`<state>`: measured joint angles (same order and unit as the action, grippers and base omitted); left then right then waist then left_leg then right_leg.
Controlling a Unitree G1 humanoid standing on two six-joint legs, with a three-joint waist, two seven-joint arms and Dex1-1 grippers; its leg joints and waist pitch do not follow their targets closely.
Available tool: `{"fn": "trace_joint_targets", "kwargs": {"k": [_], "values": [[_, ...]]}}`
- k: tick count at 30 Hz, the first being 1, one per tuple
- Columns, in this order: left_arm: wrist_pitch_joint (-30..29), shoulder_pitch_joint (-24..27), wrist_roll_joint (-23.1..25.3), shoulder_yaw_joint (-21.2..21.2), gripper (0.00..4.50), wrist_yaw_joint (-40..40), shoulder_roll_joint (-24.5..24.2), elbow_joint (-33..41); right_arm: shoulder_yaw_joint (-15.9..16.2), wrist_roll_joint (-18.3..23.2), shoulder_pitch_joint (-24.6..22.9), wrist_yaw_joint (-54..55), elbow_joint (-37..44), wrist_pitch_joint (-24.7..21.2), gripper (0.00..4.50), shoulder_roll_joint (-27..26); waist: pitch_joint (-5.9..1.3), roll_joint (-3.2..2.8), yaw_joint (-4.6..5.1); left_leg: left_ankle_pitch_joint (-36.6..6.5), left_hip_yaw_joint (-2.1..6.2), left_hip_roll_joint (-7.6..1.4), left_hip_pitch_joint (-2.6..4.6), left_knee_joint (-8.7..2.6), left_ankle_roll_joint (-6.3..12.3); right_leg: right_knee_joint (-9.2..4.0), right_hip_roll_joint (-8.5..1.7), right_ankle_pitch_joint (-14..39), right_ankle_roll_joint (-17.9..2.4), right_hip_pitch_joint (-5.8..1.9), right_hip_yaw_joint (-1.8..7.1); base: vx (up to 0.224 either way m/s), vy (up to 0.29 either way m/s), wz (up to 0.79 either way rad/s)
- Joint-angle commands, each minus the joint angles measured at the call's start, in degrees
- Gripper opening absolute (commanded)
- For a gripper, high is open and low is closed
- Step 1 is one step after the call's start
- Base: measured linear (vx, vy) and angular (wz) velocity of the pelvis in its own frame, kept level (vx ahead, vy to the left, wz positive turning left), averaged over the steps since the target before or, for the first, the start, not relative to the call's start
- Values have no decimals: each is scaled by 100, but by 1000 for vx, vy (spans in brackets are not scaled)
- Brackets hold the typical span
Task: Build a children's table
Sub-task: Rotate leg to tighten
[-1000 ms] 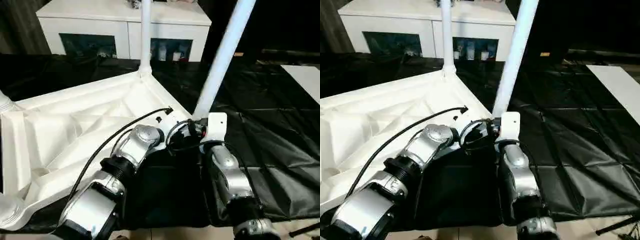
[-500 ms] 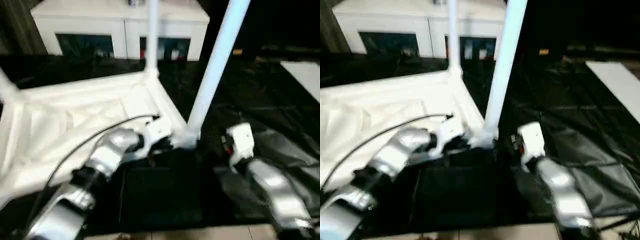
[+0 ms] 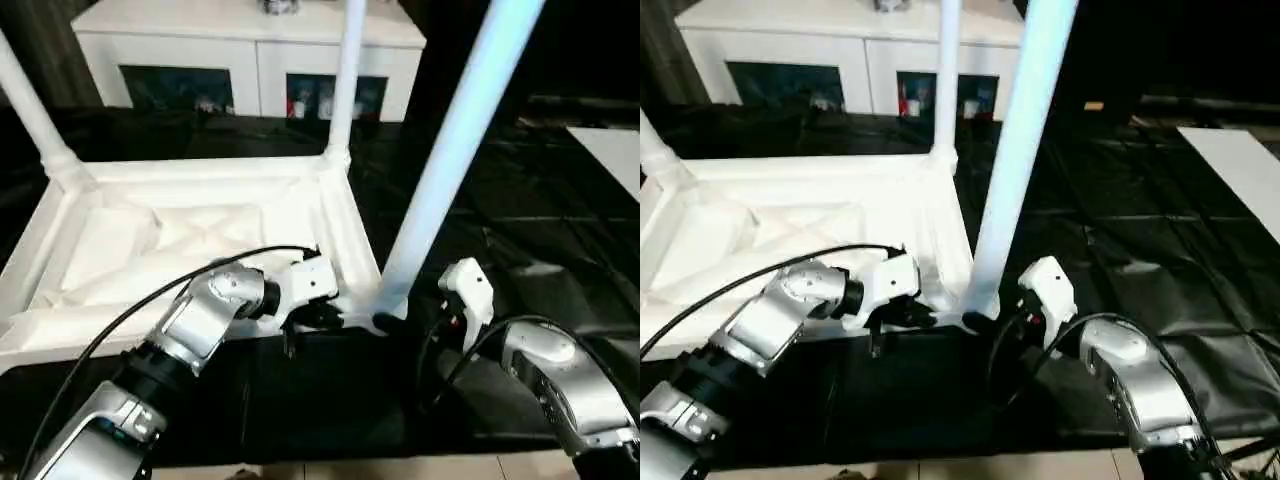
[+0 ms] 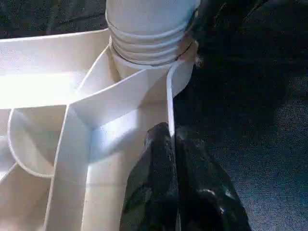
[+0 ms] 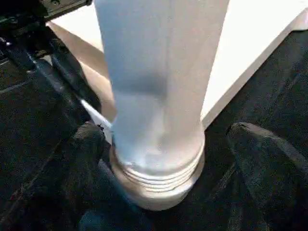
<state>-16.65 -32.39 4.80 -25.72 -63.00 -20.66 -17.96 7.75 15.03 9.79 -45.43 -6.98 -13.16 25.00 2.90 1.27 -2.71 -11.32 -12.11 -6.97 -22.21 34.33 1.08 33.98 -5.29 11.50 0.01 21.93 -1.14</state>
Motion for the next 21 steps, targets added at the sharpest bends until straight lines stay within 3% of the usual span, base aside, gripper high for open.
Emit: {"fn": "trace_joint_targets", "kwargs": {"k": [1,5,12,21], "values": [[-81,6,43,-151,0,-108,-11,170,-49,-50,97,-96,-94,18,443,-27,-322,36,5,-1090,310,-659,177,-495,233,-296,-440,317,-1482,-137,199,0,0,0],[-132,12,50,-155,0,-112,-32,216,38,-78,117,-206,-164,55,427,8,-321,40,-7,-945,300,-655,175,-469,364,-289,-446,235,-1539,-148,196,0,0,0],[-164,25,49,-173,0,-121,-44,230,28,-42,208,-248,-331,178,365,-89,-321,23,0,-1138,305,-655,185,-480,259,-305,-433,431,-1534,-141,194,0,0,0],[-170,-17,56,-177,0,-123,-43,183,74,-75,267,-298,-461,256,284,-127,-337,30,-11,-980,300,-652,184,-456,320,-281,-443,253,-1573,-157,191,0,0,0]]}}
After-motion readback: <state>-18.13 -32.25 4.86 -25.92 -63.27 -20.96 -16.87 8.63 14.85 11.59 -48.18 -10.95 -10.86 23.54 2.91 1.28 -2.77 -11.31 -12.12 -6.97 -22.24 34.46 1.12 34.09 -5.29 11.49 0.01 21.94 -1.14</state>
